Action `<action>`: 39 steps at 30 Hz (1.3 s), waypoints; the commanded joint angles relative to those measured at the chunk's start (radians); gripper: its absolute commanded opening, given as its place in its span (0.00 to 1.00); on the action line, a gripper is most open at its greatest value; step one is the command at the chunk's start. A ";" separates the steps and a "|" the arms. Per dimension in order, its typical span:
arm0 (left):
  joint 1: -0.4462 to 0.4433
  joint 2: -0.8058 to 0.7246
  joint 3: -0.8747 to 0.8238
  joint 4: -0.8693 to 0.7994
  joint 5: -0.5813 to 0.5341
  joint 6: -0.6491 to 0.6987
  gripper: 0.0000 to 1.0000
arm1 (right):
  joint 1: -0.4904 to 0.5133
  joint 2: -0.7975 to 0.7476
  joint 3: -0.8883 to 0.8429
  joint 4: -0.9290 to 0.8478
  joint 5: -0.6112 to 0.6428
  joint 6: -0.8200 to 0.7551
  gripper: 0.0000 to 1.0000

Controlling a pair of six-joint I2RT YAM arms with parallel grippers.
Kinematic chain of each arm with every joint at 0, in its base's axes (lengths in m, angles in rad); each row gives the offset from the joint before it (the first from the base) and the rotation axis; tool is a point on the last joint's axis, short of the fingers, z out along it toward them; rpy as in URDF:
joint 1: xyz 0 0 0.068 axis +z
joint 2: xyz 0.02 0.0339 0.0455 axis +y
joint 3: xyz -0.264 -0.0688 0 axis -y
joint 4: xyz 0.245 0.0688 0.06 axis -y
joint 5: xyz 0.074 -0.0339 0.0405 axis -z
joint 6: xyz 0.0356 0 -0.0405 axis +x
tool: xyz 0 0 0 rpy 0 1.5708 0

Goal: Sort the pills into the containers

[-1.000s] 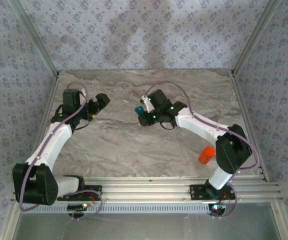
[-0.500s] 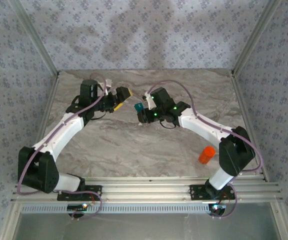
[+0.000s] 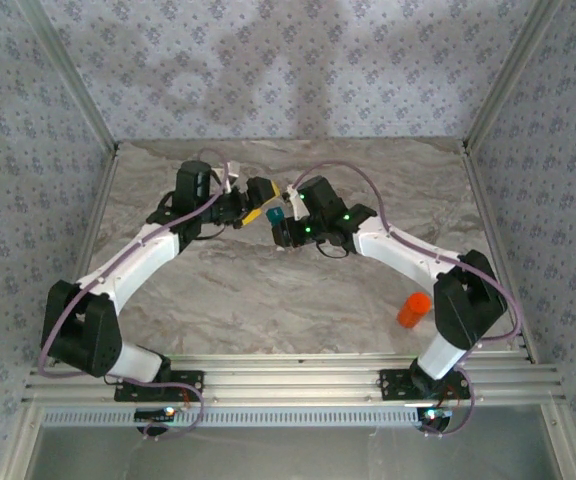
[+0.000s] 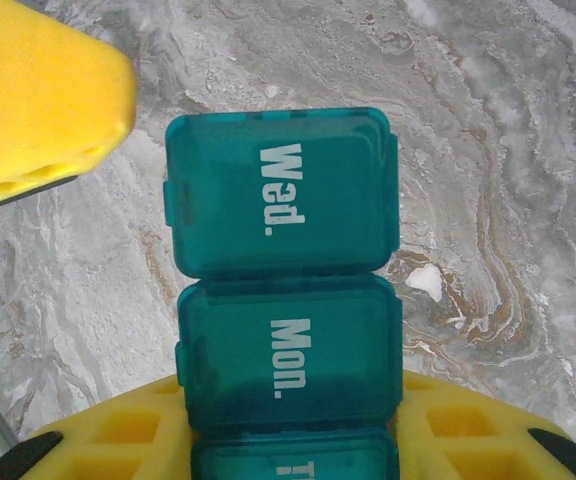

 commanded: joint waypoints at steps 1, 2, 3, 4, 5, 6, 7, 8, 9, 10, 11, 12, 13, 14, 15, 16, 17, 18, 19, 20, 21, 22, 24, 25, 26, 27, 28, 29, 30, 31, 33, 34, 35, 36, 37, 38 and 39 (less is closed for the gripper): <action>-0.010 0.011 0.031 0.041 0.020 -0.014 0.99 | 0.006 0.014 0.019 0.006 -0.002 0.010 0.35; -0.012 0.013 0.031 0.042 0.020 -0.016 0.99 | 0.005 0.016 0.020 0.008 -0.002 0.011 0.35; -0.013 0.015 0.031 0.043 0.021 -0.016 0.99 | 0.006 0.019 0.022 0.009 -0.003 0.012 0.35; -0.013 0.015 0.031 0.045 0.021 -0.015 0.99 | 0.006 0.021 0.023 0.011 -0.005 0.012 0.35; -0.015 0.015 0.030 0.045 0.021 -0.016 0.99 | 0.005 0.021 0.025 0.012 -0.005 0.014 0.35; -0.015 0.015 0.030 0.044 0.021 -0.017 0.99 | 0.006 0.022 0.026 0.012 -0.006 0.015 0.35; -0.015 0.015 0.029 0.045 0.021 -0.016 0.99 | 0.005 0.024 0.027 0.014 -0.006 0.017 0.35; -0.016 0.015 0.027 0.044 0.021 -0.016 0.99 | 0.004 0.022 0.027 0.016 -0.006 0.018 0.35; -0.017 0.016 0.025 0.045 0.021 -0.016 0.99 | 0.003 0.023 0.030 0.018 -0.006 0.020 0.35; -0.017 0.018 0.024 0.044 0.021 -0.016 0.99 | 0.004 0.022 0.032 0.018 -0.008 0.022 0.35; -0.017 0.020 0.024 0.045 0.022 -0.016 0.99 | 0.004 0.022 0.033 0.020 -0.009 0.024 0.35; -0.017 0.022 0.024 0.044 0.022 -0.015 0.99 | 0.003 0.021 0.035 0.021 -0.011 0.026 0.35; -0.018 0.023 0.024 0.046 0.021 -0.014 0.99 | 0.003 0.021 0.035 0.023 -0.011 0.027 0.35; -0.018 0.027 0.023 0.047 0.022 -0.016 0.99 | 0.004 0.020 0.035 0.023 -0.011 0.027 0.35; -0.020 0.028 0.023 0.050 0.021 -0.016 0.99 | 0.004 0.019 0.036 0.023 -0.014 0.027 0.35; -0.021 0.031 0.024 0.054 0.022 -0.017 0.99 | 0.004 0.020 0.036 0.023 -0.015 0.028 0.35; -0.023 0.033 0.026 0.055 0.023 -0.017 0.99 | 0.004 0.019 0.038 0.023 -0.015 0.028 0.35; -0.024 0.037 0.029 0.055 0.023 -0.017 0.99 | 0.004 0.020 0.036 0.023 -0.017 0.028 0.35; -0.026 0.039 0.031 0.057 0.024 -0.017 0.99 | 0.004 0.019 0.037 0.023 -0.018 0.027 0.35; -0.028 0.041 0.034 0.058 0.025 -0.018 0.99 | 0.004 0.019 0.038 0.023 -0.017 0.029 0.35; -0.030 0.043 0.036 0.058 0.024 -0.019 0.99 | 0.003 0.021 0.038 0.023 -0.019 0.029 0.35; -0.031 0.046 0.038 0.058 0.024 -0.019 0.99 | 0.004 0.021 0.038 0.024 -0.020 0.029 0.35; -0.035 0.047 0.042 0.060 0.024 -0.019 0.99 | 0.003 0.022 0.038 0.026 -0.022 0.030 0.35; -0.036 0.048 0.044 0.060 0.024 -0.019 0.99 | 0.003 0.024 0.038 0.026 -0.023 0.031 0.35; -0.038 0.049 0.045 0.061 0.024 -0.019 0.99 | 0.004 0.025 0.038 0.027 -0.023 0.032 0.35; -0.038 0.049 0.047 0.061 0.027 -0.019 0.99 | 0.003 0.026 0.038 0.028 -0.023 0.032 0.35; -0.040 0.049 0.049 0.061 0.025 -0.020 0.99 | 0.004 0.026 0.037 0.028 -0.023 0.031 0.35; -0.041 0.048 0.050 0.061 0.025 -0.021 0.99 | 0.003 0.025 0.037 0.028 -0.023 0.033 0.35; -0.043 0.048 0.050 0.061 0.028 -0.021 0.99 | 0.002 0.027 0.036 0.028 -0.023 0.033 0.35; -0.045 0.047 0.050 0.061 0.027 -0.022 0.99 | 0.003 0.028 0.036 0.030 -0.025 0.033 0.35; -0.049 0.046 0.051 0.061 0.027 -0.023 0.99 | 0.003 0.030 0.036 0.032 -0.024 0.035 0.35; -0.051 0.045 0.051 0.063 0.027 -0.024 0.99 | 0.003 0.031 0.036 0.034 -0.025 0.036 0.35; -0.053 0.045 0.051 0.063 0.026 -0.023 0.99 | 0.002 0.029 0.036 0.036 -0.026 0.038 0.35; -0.054 0.043 0.050 0.062 0.025 -0.025 0.99 | 0.002 0.032 0.036 0.039 -0.028 0.039 0.35; -0.056 0.043 0.050 0.064 0.025 -0.028 0.99 | 0.001 0.032 0.037 0.041 -0.030 0.040 0.35; -0.056 0.043 0.050 0.065 0.024 -0.027 0.99 | 0.003 0.034 0.038 0.041 -0.032 0.043 0.35; -0.058 0.042 0.050 0.066 0.024 -0.028 0.99 | 0.003 0.034 0.038 0.043 -0.033 0.044 0.35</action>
